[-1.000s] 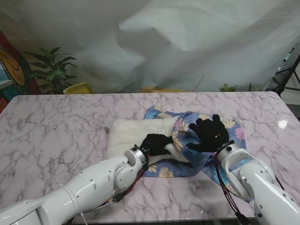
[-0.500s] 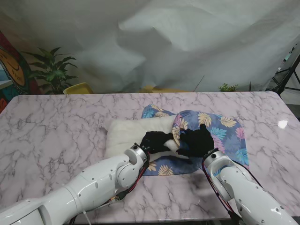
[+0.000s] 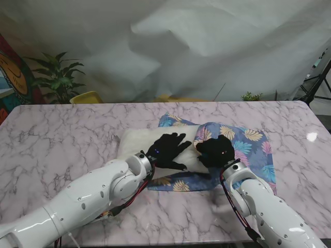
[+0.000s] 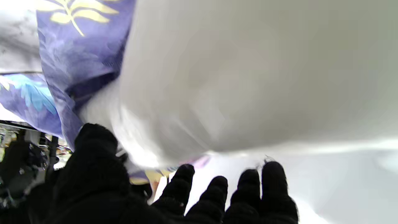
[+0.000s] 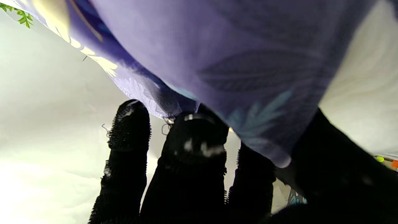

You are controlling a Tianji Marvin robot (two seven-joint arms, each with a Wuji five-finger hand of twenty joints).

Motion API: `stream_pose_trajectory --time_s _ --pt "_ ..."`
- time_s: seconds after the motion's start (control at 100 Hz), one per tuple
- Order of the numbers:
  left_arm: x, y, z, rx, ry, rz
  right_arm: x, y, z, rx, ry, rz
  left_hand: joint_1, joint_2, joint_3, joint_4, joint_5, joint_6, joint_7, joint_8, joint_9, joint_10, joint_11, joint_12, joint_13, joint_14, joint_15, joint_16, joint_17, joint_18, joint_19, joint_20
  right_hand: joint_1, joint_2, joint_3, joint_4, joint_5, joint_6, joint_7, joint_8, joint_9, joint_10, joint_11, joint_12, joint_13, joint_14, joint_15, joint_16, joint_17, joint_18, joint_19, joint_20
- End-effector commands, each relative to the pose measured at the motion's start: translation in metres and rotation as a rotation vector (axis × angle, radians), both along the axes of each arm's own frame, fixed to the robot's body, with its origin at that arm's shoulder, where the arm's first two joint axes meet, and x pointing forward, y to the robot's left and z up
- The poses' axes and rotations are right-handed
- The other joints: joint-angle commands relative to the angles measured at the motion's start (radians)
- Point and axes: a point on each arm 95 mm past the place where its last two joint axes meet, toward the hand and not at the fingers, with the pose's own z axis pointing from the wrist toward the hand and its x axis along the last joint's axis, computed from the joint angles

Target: Put a pillowcase on a pillow

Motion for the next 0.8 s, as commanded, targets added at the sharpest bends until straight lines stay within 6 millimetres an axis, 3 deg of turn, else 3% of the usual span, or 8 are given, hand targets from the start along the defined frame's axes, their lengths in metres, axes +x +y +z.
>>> stream_pose_trajectory --time_s 0.0,0.07,0.12,0.18,0.33,0.48,0.61,0.79 --pt "-0.002 0.012 0.005 0.029 0.02 0.009 0.003 -0.005 0.0 -0.011 0.001 -0.016 -0.059 0.034 -0.023 0.03 -0.053 0.04 -0.157 -0.051 -0.068 0.05 -0.071 -0.111 -0.078 0.031 -0.131 -0.045 -0.039 0.043 -0.158 -0.068 0.08 0.012 0.101 0.03 0.024 -0.072 0.032 0.02 0.003 0.036 0.044 0.017 0.034 -0.065 0.059 0.013 0.007 -0.02 0.018 0.02" --pt "-0.006 0.023 0.016 0.062 0.03 0.02 0.004 -0.006 -0.001 -0.015 0.01 -0.022 -0.099 0.041 -0.027 0.027 -0.05 0.05 -0.194 -0.177 -0.081 0.077 -0.091 -0.218 -0.09 0.04 -0.182 -0.09 -0.044 0.047 -0.289 -0.08 0.081 0.011 0.102 0.03 0.024 -0.071 0.033 0.02 0.003 0.038 0.045 0.017 0.034 -0.065 0.065 0.014 0.006 -0.021 0.017 0.02" --pt "-0.009 0.032 0.023 0.09 0.053 0.03 0.005 -0.008 -0.002 -0.019 0.014 -0.024 -0.12 0.044 -0.029 0.025 -0.05 0.059 -0.203 -0.299 -0.083 0.09 -0.091 -0.233 -0.095 0.049 -0.192 -0.153 -0.048 0.055 -0.366 -0.071 0.082 0.01 0.103 0.031 0.025 -0.072 0.033 0.02 0.002 0.038 0.045 0.017 0.033 -0.065 0.067 0.014 0.006 -0.021 0.016 0.02" --pt "-0.012 0.044 0.029 0.125 0.096 0.035 0.005 -0.009 -0.002 -0.024 0.017 -0.026 -0.149 0.045 -0.034 0.02 -0.05 0.06 -0.215 -0.363 -0.083 0.096 -0.091 -0.233 -0.103 0.052 -0.206 -0.225 -0.057 0.061 -0.461 -0.075 0.081 0.009 0.104 0.03 0.025 -0.072 0.034 0.02 0.002 0.038 0.045 0.018 0.033 -0.065 0.069 0.014 0.006 -0.021 0.014 0.02" --pt "-0.02 0.068 0.027 0.176 0.159 0.041 0.005 -0.009 -0.003 -0.031 0.02 -0.024 -0.206 0.053 -0.045 0.004 -0.05 0.064 -0.217 -0.368 -0.084 0.106 -0.091 -0.233 -0.111 0.062 -0.221 -0.305 -0.048 0.078 -0.532 -0.101 0.081 0.009 0.105 0.03 0.025 -0.075 0.034 0.021 0.002 0.038 0.045 0.018 0.032 -0.066 0.07 0.012 0.001 -0.019 0.007 0.018" --pt "-0.023 0.081 0.012 0.224 0.149 0.054 0.005 -0.007 -0.003 -0.029 0.015 -0.013 -0.212 0.037 -0.046 0.003 -0.049 0.099 -0.216 -0.368 -0.085 0.119 -0.091 -0.233 -0.111 0.082 -0.215 -0.31 -0.046 0.089 -0.539 -0.11 0.08 0.011 0.105 0.03 0.024 -0.078 0.035 0.023 0.002 0.034 0.045 0.018 0.032 -0.067 0.069 0.011 -0.003 -0.013 -0.003 0.015" --pt "-0.021 0.082 -0.007 0.188 0.132 0.082 0.004 -0.003 -0.001 -0.02 0.008 -0.001 -0.203 0.023 -0.043 0.003 -0.048 0.115 -0.216 -0.368 -0.085 0.125 -0.091 -0.233 -0.112 0.107 -0.203 -0.279 -0.05 0.103 -0.525 -0.096 0.078 0.017 0.103 0.029 0.02 -0.08 0.036 0.025 -0.002 0.03 0.044 0.019 0.032 -0.071 0.059 0.005 -0.005 -0.009 -0.009 0.014" --pt "-0.018 0.068 -0.032 0.098 0.108 0.069 0.001 0.003 0.0 0.025 0.032 0.009 -0.176 -0.002 -0.038 0.005 -0.048 0.117 -0.216 -0.368 -0.084 0.113 -0.091 -0.233 -0.103 0.1 -0.189 -0.227 -0.021 0.1 -0.502 -0.076 0.082 0.051 0.091 0.028 -0.001 -0.08 0.041 0.038 -0.02 0.022 0.046 0.024 0.03 -0.068 0.028 -0.01 -0.013 0.002 -0.024 0.01"
